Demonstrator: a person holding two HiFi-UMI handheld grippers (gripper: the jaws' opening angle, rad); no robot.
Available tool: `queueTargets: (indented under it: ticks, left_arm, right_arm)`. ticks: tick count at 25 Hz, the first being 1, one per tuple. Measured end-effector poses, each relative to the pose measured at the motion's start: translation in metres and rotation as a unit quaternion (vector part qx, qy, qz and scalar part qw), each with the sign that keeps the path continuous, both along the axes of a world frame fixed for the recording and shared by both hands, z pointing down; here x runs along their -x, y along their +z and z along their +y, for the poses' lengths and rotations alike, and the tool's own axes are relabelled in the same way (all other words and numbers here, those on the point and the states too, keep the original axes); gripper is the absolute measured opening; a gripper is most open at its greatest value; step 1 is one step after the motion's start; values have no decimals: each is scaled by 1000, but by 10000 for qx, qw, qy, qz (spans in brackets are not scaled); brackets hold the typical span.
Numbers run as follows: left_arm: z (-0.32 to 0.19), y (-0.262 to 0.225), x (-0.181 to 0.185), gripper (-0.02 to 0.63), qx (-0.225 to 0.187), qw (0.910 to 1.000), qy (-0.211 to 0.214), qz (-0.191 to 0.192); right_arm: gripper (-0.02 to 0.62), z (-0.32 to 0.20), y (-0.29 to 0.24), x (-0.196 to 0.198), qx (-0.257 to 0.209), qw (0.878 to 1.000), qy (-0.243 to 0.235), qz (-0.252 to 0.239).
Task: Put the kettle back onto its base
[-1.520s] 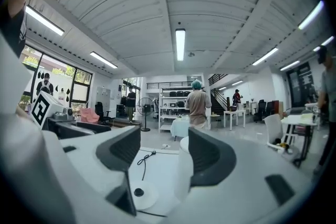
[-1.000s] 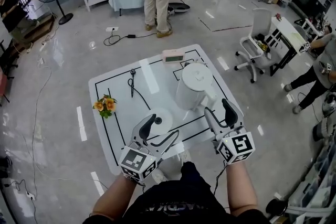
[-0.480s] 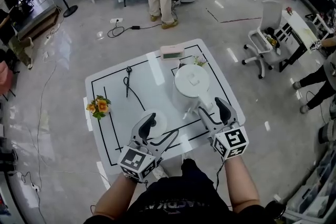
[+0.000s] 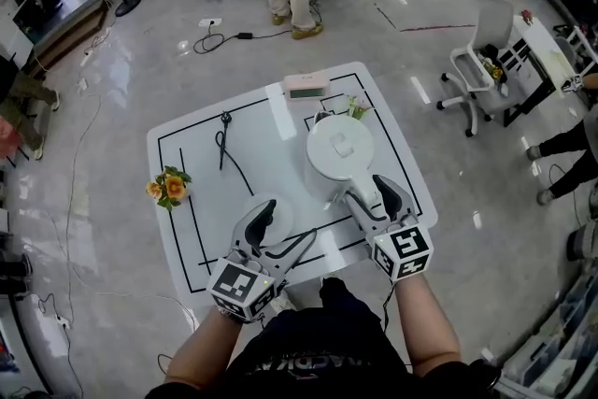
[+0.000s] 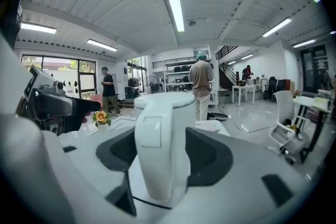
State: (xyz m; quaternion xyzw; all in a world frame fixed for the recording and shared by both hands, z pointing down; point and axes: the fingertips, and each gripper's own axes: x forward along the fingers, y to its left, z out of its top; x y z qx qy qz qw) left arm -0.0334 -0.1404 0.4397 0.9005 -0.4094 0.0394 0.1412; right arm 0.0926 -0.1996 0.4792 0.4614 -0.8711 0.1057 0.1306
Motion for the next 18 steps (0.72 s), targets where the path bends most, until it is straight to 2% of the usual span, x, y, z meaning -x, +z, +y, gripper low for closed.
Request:
queueTargets:
  ticks: [5, 8, 18]
  left_arm:
    - [-6, 5, -2, 364, 48, 10000, -8, -12]
    - [-7, 8, -3, 364, 85, 10000, -9, -32]
    - [-7, 11, -4, 357, 122, 9999, 30, -54]
  right_arm:
    - [217, -2, 5, 3, -15, 9999, -135, 77]
    - [160, 0, 5, 5, -103, 9996, -171, 179]
    - [133, 0, 6, 4, -22, 9999, 17, 117]
